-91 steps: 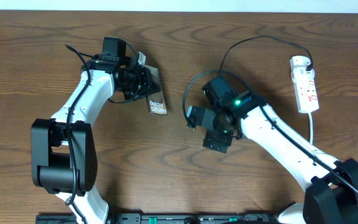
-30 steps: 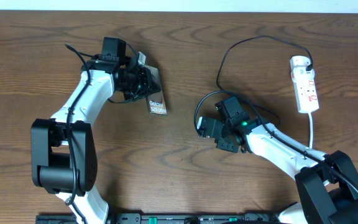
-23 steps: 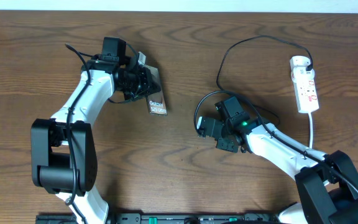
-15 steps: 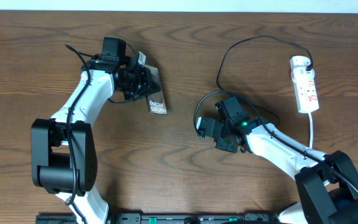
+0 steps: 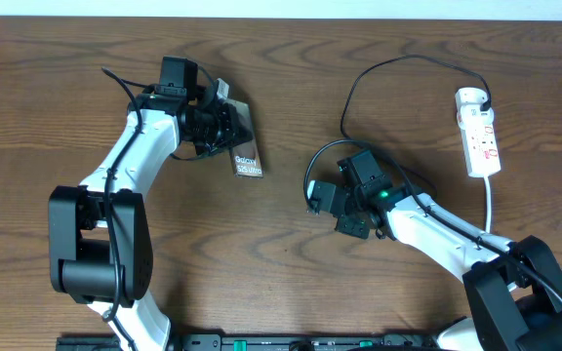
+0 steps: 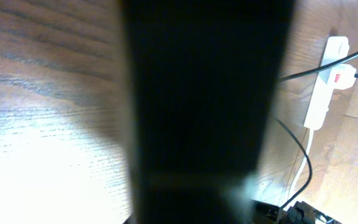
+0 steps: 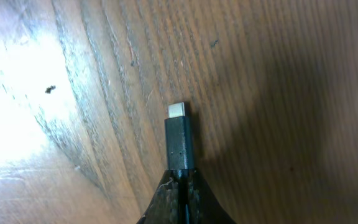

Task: Plug charger to phone and switch on socket
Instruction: 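Lift the cable end with the right gripper toward the phone's bottom port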

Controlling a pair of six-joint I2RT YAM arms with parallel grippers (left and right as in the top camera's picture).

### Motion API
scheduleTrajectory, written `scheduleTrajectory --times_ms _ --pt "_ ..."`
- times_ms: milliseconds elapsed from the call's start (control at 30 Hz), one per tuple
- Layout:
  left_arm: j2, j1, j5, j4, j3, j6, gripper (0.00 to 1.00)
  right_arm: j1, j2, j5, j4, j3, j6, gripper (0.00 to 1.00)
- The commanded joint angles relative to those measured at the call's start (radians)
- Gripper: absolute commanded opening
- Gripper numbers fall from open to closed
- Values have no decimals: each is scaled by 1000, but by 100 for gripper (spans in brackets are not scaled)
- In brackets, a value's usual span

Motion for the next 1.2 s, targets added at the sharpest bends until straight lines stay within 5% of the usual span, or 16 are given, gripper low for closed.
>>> scheduleTrajectory --times_ms 0,100,367,633,800,1167 --pt "-55 6 72 32 11 24 7 -5 -44 -31 2 29 204 1" --pt "-86 20 141 78 11 24 7 -5 -111 -33 -8 51 464 1" --pt "-228 73 200 114 11 -7 7 -5 -335 -202 -41 55 820 1" --pt "-343 80 202 163 11 -135 7 -3 -374 -529 43 55 967 1" --pt "-392 69 196 189 10 -200 7 -3 -374 -550 78 54 1175 1" --pt "-402 9 93 325 -77 -480 7 36 -377 -599 233 54 1258 1"
